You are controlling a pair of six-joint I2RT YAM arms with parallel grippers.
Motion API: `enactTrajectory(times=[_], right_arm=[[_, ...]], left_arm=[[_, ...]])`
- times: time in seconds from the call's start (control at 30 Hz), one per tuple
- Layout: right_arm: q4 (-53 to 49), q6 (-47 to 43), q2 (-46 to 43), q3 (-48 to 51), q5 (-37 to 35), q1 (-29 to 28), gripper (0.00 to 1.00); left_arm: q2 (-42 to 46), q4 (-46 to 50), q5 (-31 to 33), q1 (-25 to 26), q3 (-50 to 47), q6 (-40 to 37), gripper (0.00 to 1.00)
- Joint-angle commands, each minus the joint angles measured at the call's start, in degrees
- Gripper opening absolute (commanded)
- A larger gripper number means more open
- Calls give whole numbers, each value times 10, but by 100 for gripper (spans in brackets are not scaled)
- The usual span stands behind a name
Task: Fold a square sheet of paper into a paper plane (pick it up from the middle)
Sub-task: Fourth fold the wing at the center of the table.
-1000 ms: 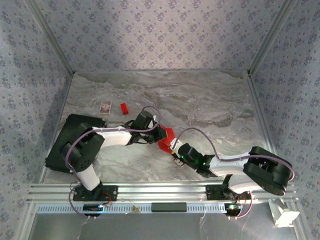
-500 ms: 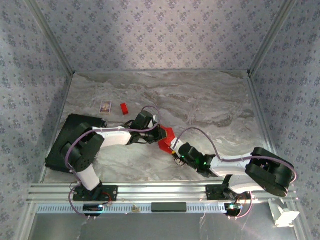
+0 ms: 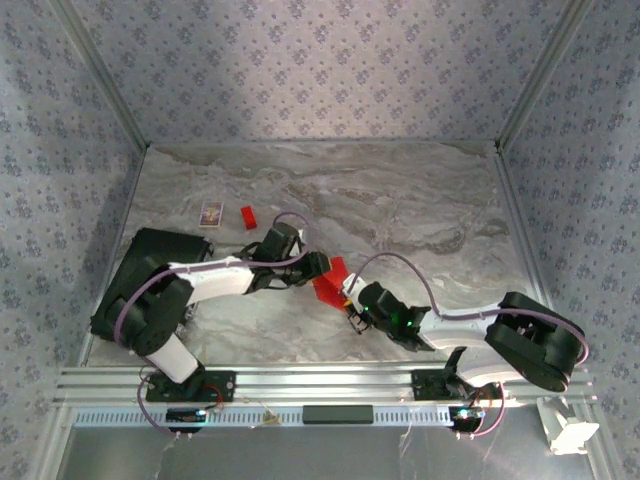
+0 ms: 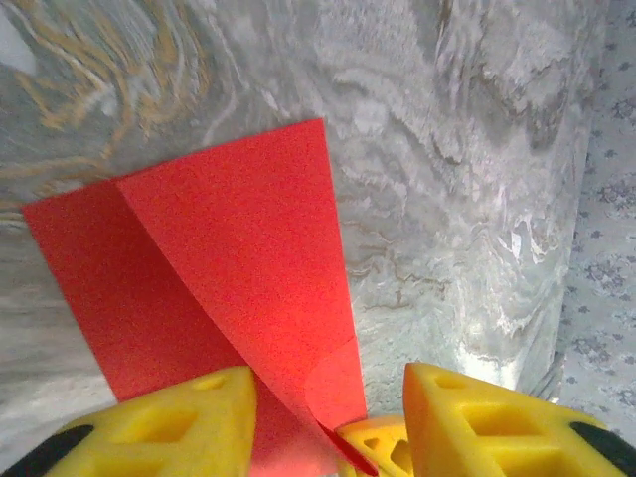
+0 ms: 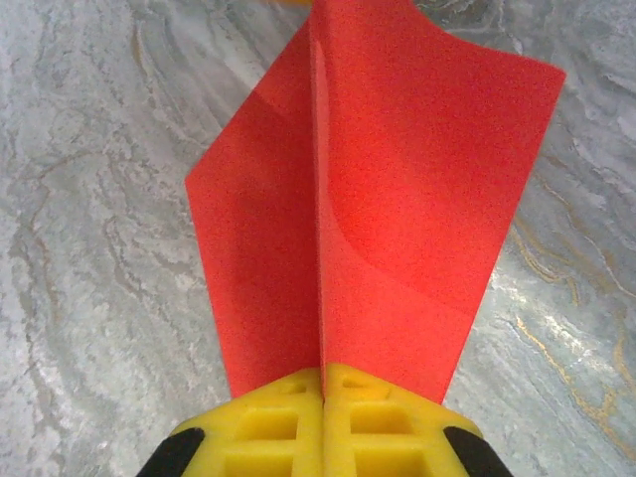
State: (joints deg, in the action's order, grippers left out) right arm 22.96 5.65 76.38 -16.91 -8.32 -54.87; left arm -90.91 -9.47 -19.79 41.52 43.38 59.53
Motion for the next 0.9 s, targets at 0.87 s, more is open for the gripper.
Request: enactTrajectory(times=[0.87], right_arm=[[116, 355, 179, -76, 438, 197, 0]], left_arm=[[23, 13, -2, -16, -5, -14, 25]])
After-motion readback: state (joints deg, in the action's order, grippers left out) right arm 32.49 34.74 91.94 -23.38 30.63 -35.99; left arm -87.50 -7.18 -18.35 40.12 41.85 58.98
